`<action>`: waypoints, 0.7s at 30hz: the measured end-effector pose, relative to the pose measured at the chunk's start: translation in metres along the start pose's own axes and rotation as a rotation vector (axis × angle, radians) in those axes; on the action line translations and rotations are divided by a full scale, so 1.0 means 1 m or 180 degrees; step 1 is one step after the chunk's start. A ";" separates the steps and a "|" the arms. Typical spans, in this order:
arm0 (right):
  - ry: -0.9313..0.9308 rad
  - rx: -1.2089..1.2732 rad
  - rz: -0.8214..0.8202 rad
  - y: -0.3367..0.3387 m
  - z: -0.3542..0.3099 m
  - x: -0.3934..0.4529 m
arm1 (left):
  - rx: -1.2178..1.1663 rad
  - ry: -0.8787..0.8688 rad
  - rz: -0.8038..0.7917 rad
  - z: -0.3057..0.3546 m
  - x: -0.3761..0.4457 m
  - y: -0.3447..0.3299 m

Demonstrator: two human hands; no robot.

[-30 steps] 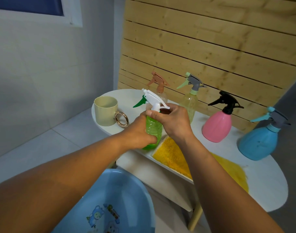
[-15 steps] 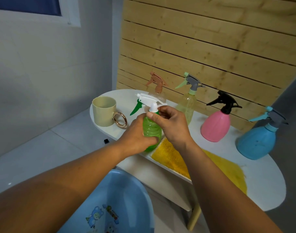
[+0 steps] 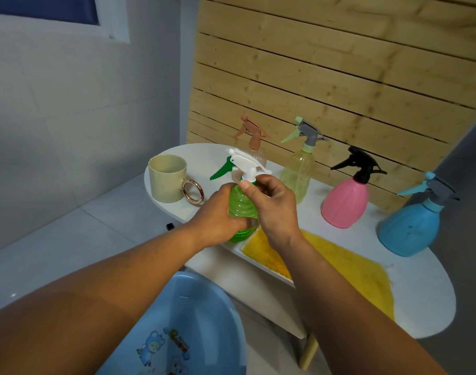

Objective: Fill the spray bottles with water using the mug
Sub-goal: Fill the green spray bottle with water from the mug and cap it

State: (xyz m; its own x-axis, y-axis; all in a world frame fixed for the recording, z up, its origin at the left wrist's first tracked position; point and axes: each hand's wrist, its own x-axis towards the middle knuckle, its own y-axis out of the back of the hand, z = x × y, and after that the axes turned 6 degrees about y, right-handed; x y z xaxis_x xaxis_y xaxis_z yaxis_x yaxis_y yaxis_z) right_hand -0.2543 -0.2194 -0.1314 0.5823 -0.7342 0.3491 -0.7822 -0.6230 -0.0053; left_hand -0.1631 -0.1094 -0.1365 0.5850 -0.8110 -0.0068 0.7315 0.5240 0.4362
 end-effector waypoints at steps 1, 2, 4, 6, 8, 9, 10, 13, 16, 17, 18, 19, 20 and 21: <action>0.0059 -0.0130 0.0101 -0.004 0.001 -0.002 | -0.0002 0.0015 -0.0004 0.001 -0.001 0.000; 0.0106 -0.0193 0.0187 -0.008 0.000 -0.003 | 0.0082 0.0075 -0.0025 0.003 -0.002 0.002; 0.0139 -0.0224 0.0261 -0.012 -0.001 -0.005 | 0.0405 0.0166 0.0010 0.009 -0.005 0.002; 0.0111 -0.0136 0.0214 -0.010 -0.002 -0.002 | 0.0833 0.0453 0.0067 0.019 -0.012 0.005; 0.0088 -0.0084 0.0111 -0.006 -0.001 0.001 | 0.1317 0.0676 0.0244 0.034 -0.024 0.018; 0.0072 -0.0071 0.0066 -0.004 -0.001 0.002 | 0.1442 0.0549 0.0490 0.043 -0.030 0.028; 0.0052 -0.0057 0.0048 -0.003 -0.001 0.003 | 0.1434 0.0230 0.0828 0.052 -0.033 0.040; -0.0004 0.0016 0.0023 -0.004 -0.002 0.003 | 0.1403 -0.0919 0.1289 0.076 -0.022 0.073; 0.0014 0.0001 -0.0005 -0.004 -0.002 0.002 | 0.1374 -0.0934 0.0207 0.088 0.006 0.085; 0.0027 -0.0004 -0.0017 -0.004 -0.003 0.002 | 0.1417 -0.0845 -0.0040 0.088 0.014 0.085; 0.0036 -0.0032 -0.0036 -0.003 -0.004 0.002 | 0.1462 -0.0830 -0.0139 0.085 0.022 0.084; 0.0054 -0.0111 -0.0078 -0.001 -0.005 0.002 | 0.1486 -0.0863 -0.0183 0.083 0.028 0.084; 0.0062 -0.0214 -0.0143 0.000 -0.006 0.002 | 0.1502 -0.0915 -0.0215 0.082 0.031 0.083; 0.0058 -0.0331 -0.0240 0.002 -0.006 0.001 | 0.1514 -0.0988 -0.0236 0.081 0.032 0.083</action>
State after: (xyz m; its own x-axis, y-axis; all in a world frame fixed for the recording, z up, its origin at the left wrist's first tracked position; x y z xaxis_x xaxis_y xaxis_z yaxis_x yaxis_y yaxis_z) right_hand -0.2566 -0.2195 -0.1252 0.6370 -0.6806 0.3620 -0.7557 -0.6441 0.1187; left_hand -0.1117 -0.1131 -0.0281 0.3553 -0.9172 0.1803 0.4866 0.3462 0.8021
